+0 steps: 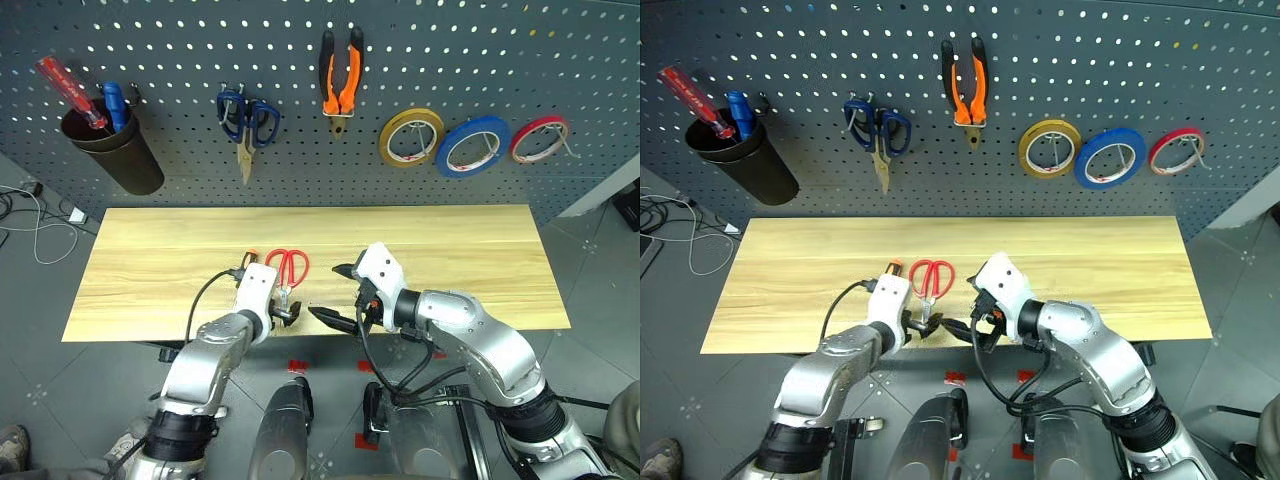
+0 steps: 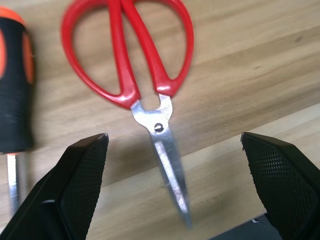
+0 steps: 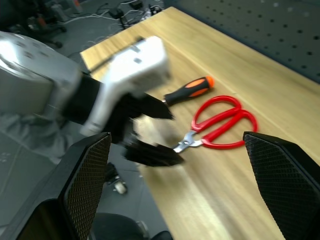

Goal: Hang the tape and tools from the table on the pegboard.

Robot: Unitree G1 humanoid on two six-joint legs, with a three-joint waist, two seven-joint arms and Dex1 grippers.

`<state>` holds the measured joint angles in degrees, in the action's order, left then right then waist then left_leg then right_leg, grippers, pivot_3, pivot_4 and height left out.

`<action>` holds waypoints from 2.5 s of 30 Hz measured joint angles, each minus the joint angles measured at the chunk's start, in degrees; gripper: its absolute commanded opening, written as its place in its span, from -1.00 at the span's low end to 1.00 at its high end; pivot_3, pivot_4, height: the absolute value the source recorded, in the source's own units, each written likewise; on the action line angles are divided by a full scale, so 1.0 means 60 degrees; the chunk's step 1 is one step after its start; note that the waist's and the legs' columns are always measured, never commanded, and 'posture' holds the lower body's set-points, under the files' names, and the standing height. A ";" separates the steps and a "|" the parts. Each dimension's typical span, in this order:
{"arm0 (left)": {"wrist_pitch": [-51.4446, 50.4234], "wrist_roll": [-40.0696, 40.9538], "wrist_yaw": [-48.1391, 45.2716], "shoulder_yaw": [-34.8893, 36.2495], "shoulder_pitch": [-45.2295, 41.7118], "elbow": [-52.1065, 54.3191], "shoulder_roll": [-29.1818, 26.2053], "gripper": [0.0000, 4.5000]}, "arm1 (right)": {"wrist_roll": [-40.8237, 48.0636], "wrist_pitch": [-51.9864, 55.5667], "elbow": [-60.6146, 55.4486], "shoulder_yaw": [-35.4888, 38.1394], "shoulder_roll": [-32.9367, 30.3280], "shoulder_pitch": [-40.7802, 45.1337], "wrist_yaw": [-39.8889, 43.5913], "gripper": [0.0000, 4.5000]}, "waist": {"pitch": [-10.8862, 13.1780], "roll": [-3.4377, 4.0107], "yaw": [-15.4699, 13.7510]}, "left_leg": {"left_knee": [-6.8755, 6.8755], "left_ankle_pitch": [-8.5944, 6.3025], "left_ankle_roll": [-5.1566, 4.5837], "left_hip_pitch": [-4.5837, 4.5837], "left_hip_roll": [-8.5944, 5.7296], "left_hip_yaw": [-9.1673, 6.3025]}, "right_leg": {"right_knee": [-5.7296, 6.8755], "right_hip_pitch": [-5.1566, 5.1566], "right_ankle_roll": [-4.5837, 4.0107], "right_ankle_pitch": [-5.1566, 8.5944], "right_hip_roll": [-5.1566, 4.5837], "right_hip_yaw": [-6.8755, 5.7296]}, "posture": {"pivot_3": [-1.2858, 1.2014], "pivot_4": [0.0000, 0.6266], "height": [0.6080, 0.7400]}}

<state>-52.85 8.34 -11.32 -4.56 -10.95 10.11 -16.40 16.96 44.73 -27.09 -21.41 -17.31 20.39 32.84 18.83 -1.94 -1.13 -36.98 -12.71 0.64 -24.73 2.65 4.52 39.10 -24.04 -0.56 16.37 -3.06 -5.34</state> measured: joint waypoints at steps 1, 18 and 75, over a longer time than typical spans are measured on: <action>-0.0071 -0.0083 0.0153 -0.0022 -0.0014 -0.0178 0.0133 0.99 | 0.0008 0.0030 -0.0001 -0.0007 0.0024 0.0000 -0.0007 1.00 | 0.0000 0.0000 0.0003 | 0.0001 0.0000 0.0001 -0.0001 0.0000 0.0001 | -0.0003 0.0000 -0.0008 -0.0005 0.0000 0.0000 | 0.04 0.05 1.00; -0.0504 -0.0496 0.1266 0.0712 -0.0863 -0.1287 0.1238 -0.79 | 0.0712 0.0885 -0.0005 0.0442 -0.1002 0.0096 0.0542 1.00 | -0.0014 0.0002 -0.0005 | 0.0001 -0.0012 -0.0020 0.0078 -0.0007 0.0000 | -0.0016 0.0092 0.0032 0.0018 -0.0005 -0.0002 | 0.00 -0.01 1.00; 0.7873 -0.3113 0.0104 0.1239 -0.1254 -0.0233 -0.1344 0.14 | -0.0250 -0.3334 -0.0711 0.1662 0.1067 0.0559 -0.1339 1.00 | -0.0042 -0.0023 0.0228 | -0.0009 0.0001 -0.0004 0.0025 -0.0001 0.0011 | -0.0016 0.0040 -0.0004 -0.0017 -0.0004 -0.0011 | 0.00 -0.10 1.00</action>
<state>-5.61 -10.34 -10.70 2.87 -18.47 8.71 -24.47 15.45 24.73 -31.36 -11.44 -10.91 23.75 24.81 18.58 -2.08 0.24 -37.03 -12.71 0.62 -24.58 2.65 4.59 39.01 -23.80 -0.59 16.27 -3.09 -5.41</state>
